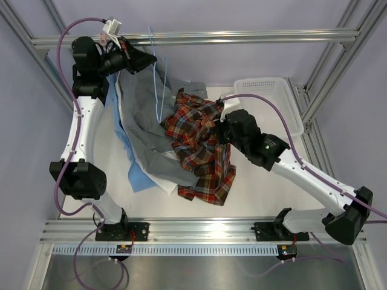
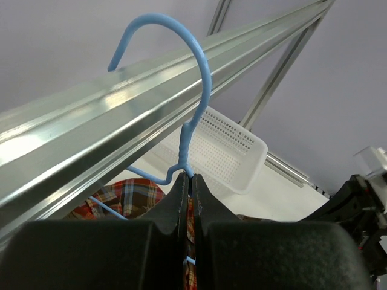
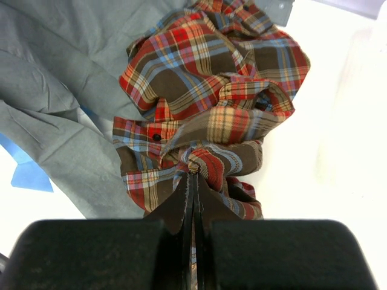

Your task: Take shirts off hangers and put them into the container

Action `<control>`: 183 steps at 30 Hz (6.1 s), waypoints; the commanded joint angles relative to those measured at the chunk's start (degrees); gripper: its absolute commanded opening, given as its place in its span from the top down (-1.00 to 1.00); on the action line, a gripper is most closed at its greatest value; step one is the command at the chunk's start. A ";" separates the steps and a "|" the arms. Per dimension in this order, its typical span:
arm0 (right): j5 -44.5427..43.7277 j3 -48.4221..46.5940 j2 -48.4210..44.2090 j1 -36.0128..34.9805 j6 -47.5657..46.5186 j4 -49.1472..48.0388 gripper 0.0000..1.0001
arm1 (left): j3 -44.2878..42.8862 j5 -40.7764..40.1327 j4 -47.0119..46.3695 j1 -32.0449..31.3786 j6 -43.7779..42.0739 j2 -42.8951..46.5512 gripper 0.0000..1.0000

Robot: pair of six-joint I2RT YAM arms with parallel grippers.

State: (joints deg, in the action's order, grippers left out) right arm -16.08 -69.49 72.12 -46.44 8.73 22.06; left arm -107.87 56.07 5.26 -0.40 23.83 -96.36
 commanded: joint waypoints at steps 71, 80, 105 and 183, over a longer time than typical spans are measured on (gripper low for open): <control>-3.70 -50.69 -2.78 3.46 -13.46 13.88 1.00 | 24.97 -41.91 19.45 -21.64 -7.49 38.15 0.77; -1.42 -71.39 0.67 3.46 -23.40 11.97 1.00 | 32.63 -46.32 16.46 -25.78 -5.64 43.79 0.71; -2.30 -61.56 4.52 3.54 -32.49 7.80 1.00 | 32.90 -54.14 14.17 -38.18 -8.10 40.29 -0.49; 16.34 15.27 18.67 -1.55 7.35 -0.88 -0.99 | 31.23 -53.53 18.65 -40.03 -8.28 42.92 -0.58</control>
State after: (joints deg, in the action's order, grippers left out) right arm 0.89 -51.94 87.70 -45.50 16.49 20.56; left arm -75.37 1.32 25.69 -40.12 16.29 -53.84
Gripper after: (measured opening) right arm 0.993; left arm 0.781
